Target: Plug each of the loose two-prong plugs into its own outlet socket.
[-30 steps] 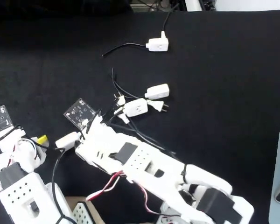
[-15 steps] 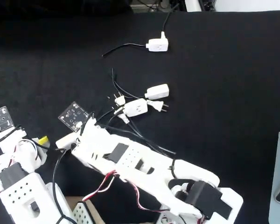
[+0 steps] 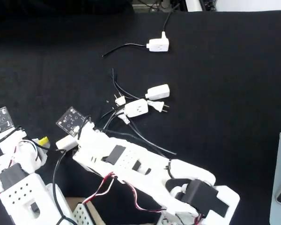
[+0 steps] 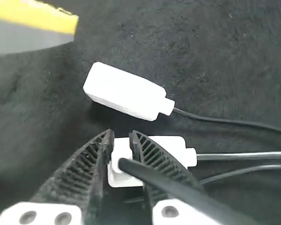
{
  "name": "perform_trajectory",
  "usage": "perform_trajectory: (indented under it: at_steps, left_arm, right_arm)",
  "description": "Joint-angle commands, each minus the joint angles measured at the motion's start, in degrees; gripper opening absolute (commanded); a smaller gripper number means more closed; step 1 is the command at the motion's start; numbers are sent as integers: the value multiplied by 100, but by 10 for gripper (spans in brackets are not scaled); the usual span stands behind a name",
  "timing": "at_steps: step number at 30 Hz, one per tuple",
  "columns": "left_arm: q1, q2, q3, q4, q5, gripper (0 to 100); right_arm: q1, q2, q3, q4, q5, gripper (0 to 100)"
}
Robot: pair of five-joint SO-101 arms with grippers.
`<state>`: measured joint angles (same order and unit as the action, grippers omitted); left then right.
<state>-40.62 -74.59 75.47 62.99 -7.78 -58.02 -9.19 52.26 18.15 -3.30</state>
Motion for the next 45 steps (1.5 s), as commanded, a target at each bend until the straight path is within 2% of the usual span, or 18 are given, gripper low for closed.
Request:
perform_trajectory:
  at_steps: [1,4,9,26,31,39,45]
  left_arm:
    - [-48,-62,-40,-79,26,310]
    - [-48,-62,-40,-70,26,310]
    - [-48,-62,-31,-70,26,310]
    - [-22,-62,31,-97,18,310]
    - [-22,-62,92,-97,9,310]
    - [-22,-62,92,-97,9,310]
    - [-22,-62,127,-105,9,310]
  right_arm:
    - [-26,57,-198,18,853,11]
    - [70,13,-75,-44,1310,11]
    - [220,13,198,-422,1626,11]
    - [501,57,453,-413,1714,11]
    - [501,13,620,-413,2268,11]
    - [677,4,637,-396,2356,11]
    - [695,4,585,-44,2778,11]
